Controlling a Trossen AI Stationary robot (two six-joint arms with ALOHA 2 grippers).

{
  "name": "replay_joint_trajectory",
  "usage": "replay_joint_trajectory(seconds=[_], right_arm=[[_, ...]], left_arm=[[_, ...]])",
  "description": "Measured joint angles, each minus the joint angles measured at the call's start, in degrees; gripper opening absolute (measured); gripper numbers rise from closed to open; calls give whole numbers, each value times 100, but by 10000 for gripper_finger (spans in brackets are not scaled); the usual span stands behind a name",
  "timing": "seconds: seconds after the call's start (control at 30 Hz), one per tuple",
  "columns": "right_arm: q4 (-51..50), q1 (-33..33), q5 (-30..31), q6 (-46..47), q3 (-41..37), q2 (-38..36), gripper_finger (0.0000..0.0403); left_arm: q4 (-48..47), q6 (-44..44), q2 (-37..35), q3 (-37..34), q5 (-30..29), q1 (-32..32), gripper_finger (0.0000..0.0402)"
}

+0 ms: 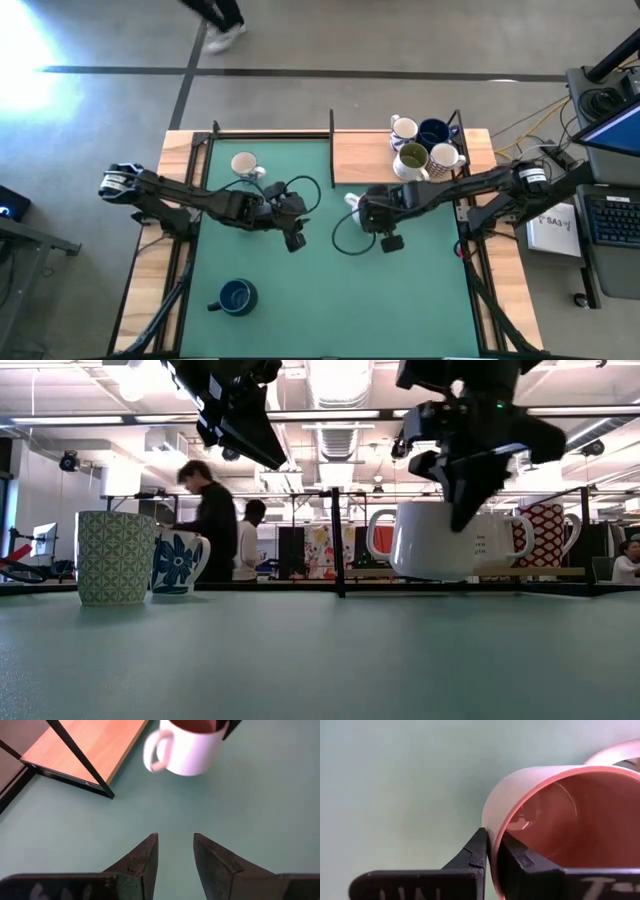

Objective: Place coffee mugs
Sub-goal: Put the pink white mug on the shelf

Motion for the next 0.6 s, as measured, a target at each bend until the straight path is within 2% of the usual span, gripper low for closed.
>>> replay_joint_trajectory(seconds=[0.23,0.6], right_arm=[[-332,-628,12,1152,538,-48,18],[-272,-1735,24,1131,900,-48,20]], left_arm=[[-2,-35,0,0,-23,0,107],[-87,-33,0,0,-23,0,107]])
